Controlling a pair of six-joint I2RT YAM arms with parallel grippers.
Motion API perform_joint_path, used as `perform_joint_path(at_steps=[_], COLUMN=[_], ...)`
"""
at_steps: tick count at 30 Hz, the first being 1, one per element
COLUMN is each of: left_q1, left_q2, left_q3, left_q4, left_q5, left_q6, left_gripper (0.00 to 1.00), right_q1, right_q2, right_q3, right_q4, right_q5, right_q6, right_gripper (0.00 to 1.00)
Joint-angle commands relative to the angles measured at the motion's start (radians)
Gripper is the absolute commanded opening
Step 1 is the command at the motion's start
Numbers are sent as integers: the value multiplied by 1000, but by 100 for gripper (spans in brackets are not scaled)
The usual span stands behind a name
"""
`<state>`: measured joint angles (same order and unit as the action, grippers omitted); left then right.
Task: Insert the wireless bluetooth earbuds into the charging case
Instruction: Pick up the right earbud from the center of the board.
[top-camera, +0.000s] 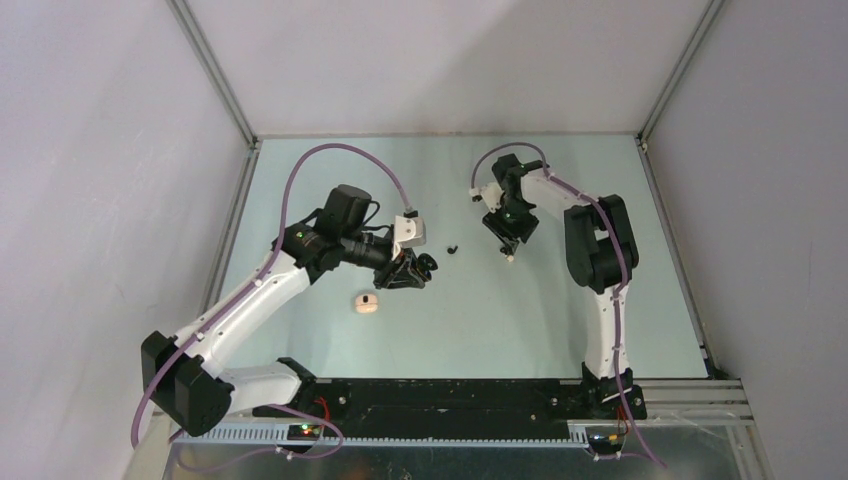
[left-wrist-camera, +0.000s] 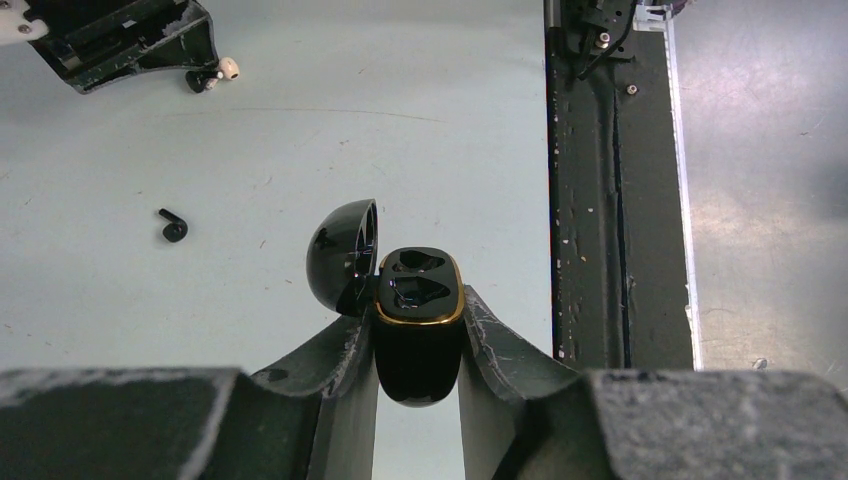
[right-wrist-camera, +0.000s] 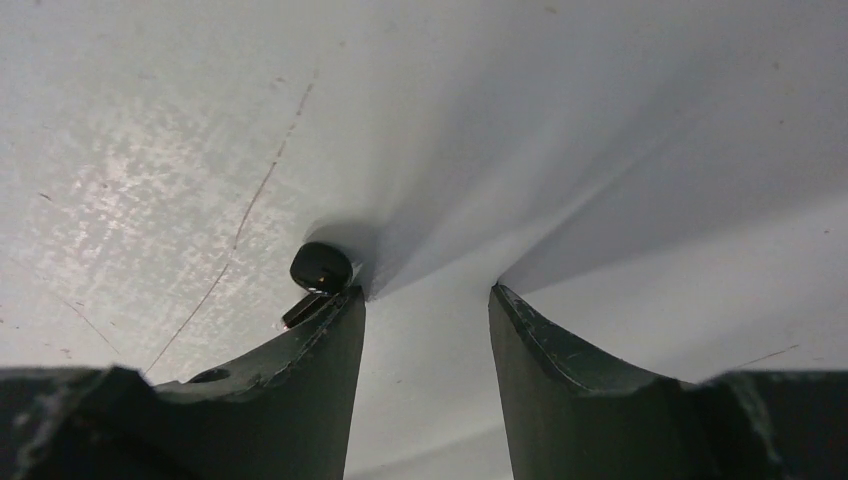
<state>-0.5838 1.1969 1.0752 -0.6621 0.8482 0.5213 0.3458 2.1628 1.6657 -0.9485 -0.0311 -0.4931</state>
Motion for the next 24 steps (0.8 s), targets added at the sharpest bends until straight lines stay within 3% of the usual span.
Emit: perform_joint_path(at_steps=[1,17,24], left_q1=[-8,-16,-21], left_q2=[-13,-18,-14], left_q3=[-2,-3,0], left_q4=[29,29,27], left_q5=[8,2,-1], left_q6=[-1,0,2], left_gripper=[0,0,0], right_q1=[20,48,-8], right_q2=[-39,-102,-140], right_q3=[-36,-99,5], right_q4=[27,-7,-99], right_q5=[-14,-41,-137], right_q6=[-6,-3,-54], right_gripper=[53,53,52])
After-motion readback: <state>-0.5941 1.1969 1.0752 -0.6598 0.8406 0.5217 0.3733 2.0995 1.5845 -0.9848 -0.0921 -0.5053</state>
